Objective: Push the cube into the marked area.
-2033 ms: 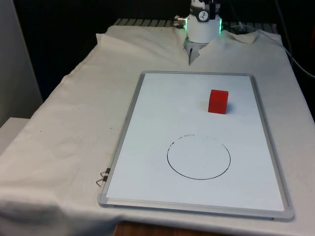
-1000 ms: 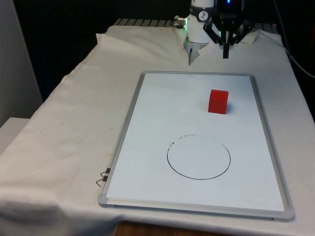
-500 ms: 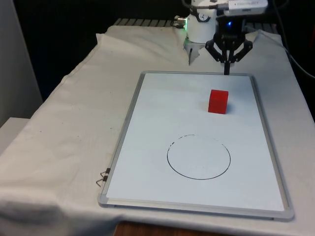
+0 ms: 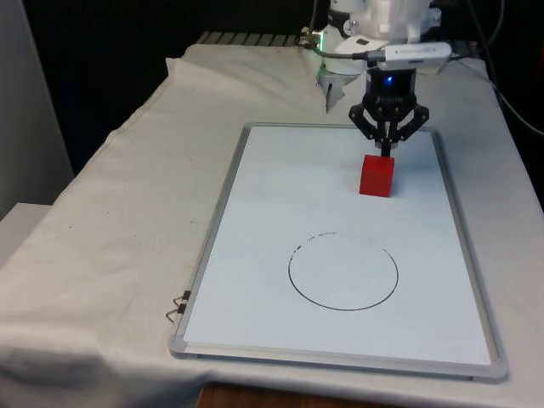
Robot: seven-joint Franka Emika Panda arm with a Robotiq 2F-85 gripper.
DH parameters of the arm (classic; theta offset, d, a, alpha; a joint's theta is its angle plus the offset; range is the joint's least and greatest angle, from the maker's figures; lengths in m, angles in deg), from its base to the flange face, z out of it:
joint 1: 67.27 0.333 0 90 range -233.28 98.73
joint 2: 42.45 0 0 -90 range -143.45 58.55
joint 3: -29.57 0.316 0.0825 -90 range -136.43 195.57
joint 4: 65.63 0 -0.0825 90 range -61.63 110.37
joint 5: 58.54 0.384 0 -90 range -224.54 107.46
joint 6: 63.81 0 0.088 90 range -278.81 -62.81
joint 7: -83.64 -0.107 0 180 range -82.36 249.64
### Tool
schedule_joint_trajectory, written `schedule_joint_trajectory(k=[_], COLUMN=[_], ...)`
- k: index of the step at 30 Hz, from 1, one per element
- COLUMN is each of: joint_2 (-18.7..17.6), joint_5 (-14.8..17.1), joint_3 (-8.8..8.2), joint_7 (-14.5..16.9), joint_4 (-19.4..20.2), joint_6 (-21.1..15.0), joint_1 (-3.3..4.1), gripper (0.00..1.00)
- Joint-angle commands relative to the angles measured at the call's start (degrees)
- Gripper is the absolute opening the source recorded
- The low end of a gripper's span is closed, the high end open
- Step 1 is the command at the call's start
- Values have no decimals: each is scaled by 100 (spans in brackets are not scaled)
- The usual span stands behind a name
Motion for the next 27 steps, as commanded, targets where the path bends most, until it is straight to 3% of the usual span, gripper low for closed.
schedule_joint_trajectory(k=[1,2,3,9,11,12,13,21,22,23,27], joint_2=[-57,-40,-149,-441,-533,-510,-567,-917,-877,-951,-1146], joint_5=[149,6,166,321,378,286,401,516,430,521,516], joint_3=[80,0,86,86,74,-11,69,-17,-92,-29,-69], joint_7=[120,6,143,286,338,264,361,527,441,539,567], joint_4=[-29,-23,-86,-338,-424,-413,-470,-894,-837,-945,-1243], joint_6=[-92,-40,-160,-286,-304,-264,-309,-281,-275,-275,-223], joint_1=[-63,0,-80,-120,-126,-57,-132,-155,-80,-155,-160], gripper=[0,0,0,0,0,0,0,0,0,0,0])
